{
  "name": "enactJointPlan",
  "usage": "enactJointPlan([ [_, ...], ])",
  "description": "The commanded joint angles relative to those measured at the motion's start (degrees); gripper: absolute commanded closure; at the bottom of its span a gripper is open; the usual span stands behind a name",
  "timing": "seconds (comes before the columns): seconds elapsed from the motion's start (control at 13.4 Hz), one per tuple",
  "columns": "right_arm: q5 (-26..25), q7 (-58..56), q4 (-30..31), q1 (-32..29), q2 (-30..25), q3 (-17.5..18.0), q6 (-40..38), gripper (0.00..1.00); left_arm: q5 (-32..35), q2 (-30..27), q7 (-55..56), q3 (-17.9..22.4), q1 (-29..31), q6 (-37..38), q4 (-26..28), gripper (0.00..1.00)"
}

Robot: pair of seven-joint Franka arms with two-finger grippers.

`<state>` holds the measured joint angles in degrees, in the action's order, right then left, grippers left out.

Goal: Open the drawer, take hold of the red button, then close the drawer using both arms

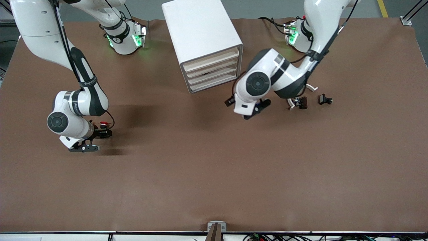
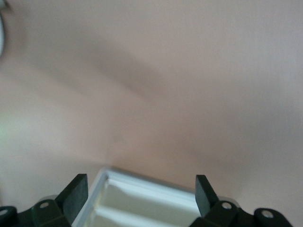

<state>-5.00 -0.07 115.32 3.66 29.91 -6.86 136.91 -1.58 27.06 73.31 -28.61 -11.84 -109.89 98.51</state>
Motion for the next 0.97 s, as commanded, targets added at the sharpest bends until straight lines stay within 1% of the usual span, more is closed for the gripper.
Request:
enactJointPlan([
  [0.0,-1.6,0.3,0.3,-0.9,-1.7,1.1,-1.3,0.00,7.1,-1.9,0.3,-0.3,3.6,1.9,-1.1,0.00],
  [0.15,-1.6,1.4,0.0,-0.5,-4.3,1.2,-4.9,0.00,10.4,-3.1,-0.3,-0.3,7.6,2.2,-2.7,0.00],
  [0.22,-1.6,2.5,-0.2,0.2,-5.8,1.4,-7.5,0.00,11.2,-3.2,-2.4,-0.3,9.9,3.7,-3.8,0.00],
  [0.37,-1.5,7.6,-0.3,2.4,-10.0,1.4,-12.5,0.00,11.4,-3.8,-10.2,-0.3,13.9,8.5,-7.2,0.00],
  [0.45,-1.5,8.8,-0.3,3.2,-12.7,1.4,-15.6,0.00,11.8,-5.0,-14.4,-0.3,17.0,9.4,-7.8,0.00],
  [0.67,-1.4,8.8,-0.5,3.5,-20.7,1.5,-21.4,0.00,11.7,-10.3,-26.0,-0.5,23.8,9.9,-7.7,0.00],
  [0.9,-1.4,7.9,-3.2,3.5,-28.0,1.5,-27.4,0.00,11.3,-15.4,-35.0,-0.5,27.9,10.7,-7.8,0.00],
])
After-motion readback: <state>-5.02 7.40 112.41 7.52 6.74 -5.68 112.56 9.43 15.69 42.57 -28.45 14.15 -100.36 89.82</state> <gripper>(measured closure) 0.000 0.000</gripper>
